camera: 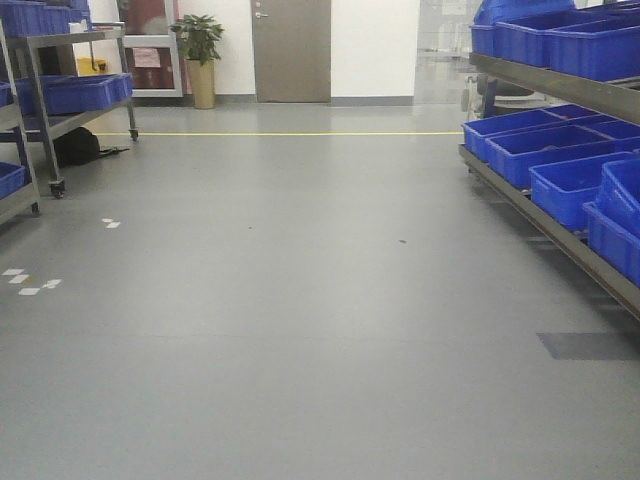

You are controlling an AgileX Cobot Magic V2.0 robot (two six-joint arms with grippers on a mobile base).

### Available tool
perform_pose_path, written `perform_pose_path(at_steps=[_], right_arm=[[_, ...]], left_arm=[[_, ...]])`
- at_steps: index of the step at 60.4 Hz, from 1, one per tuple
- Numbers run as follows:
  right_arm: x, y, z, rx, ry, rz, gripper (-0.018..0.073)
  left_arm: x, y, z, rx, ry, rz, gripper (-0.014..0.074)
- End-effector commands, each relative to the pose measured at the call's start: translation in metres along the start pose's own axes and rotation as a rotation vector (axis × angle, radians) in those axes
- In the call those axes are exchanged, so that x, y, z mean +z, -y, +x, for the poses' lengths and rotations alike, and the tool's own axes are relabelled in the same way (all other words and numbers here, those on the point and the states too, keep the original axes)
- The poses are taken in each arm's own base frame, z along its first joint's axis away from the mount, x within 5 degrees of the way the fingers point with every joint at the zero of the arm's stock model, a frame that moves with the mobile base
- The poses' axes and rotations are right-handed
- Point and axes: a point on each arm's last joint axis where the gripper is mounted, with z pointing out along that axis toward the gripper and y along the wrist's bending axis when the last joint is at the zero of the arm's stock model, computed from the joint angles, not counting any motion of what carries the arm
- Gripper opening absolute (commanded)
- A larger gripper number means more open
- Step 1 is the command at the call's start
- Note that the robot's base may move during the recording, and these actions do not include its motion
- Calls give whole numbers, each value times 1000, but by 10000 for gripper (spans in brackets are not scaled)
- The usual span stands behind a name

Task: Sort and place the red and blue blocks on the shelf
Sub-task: 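Drive the base down the aisle holding both cubes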

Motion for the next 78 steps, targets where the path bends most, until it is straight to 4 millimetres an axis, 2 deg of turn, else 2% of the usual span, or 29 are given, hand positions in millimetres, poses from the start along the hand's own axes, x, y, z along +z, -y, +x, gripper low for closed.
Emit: perform_pose_path(at_steps=[1, 78], right_arm=[[-4, -2, -16, -4, 109, -14, 59], [-4, -2, -15, -4, 98, -11, 59]], left_arm=[[-3, 4, -14, -2, 96, 29, 127], [-3, 4, -14, -2, 93, 28, 127]])
